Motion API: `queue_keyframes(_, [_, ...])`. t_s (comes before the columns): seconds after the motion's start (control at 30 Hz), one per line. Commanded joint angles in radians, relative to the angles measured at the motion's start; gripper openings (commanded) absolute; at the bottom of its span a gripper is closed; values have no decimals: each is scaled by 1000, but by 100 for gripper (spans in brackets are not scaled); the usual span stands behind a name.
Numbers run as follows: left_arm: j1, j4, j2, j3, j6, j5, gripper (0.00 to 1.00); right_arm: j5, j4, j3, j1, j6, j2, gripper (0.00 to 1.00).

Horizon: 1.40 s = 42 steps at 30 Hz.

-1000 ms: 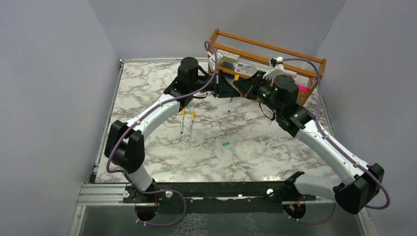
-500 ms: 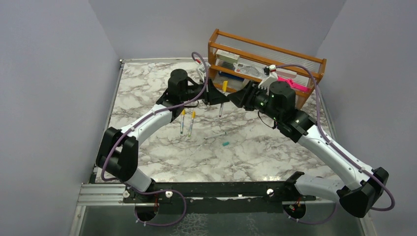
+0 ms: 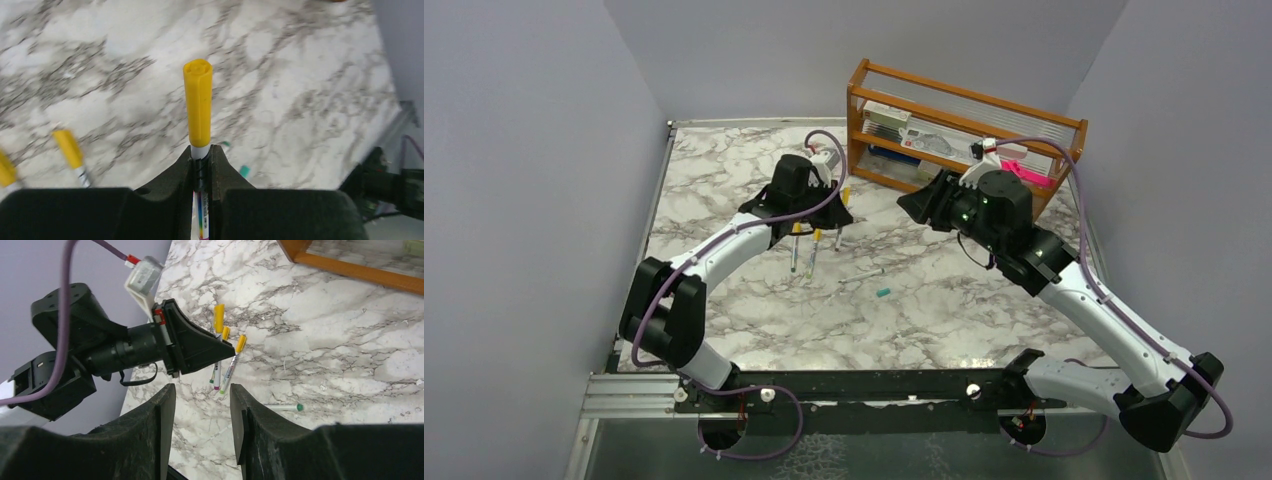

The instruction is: Insert the pens into the pen caps

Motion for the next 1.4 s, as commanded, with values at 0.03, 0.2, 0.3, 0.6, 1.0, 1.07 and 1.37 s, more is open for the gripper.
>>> queue_keyframes(0.03, [13,-244,67,16,99,-318,0,22,-24,-28,1,12,-18,43])
queue_keyframes(0.2, [12,-285,125,4,115,-378,0,4,-26,-31,1,0,-8,43])
queue_keyframes(0.3, [12,-297,149,1,115,-385,0,-7,-27,-42,1,1,-7,43])
queue_keyframes(0.6, [15,-293,171,-1,91,-364,13,-35,-26,-82,1,9,-5,43])
queue_keyframes(1.0, [23,-292,215,-1,77,-337,22,-64,-34,-111,1,0,26,43])
queue_keyframes(1.07, [25,-292,216,0,75,-336,26,-72,-29,-113,1,-3,40,43])
queue_keyframes(1.37, [33,-277,169,14,69,-288,29,-164,-74,-77,1,-127,209,43])
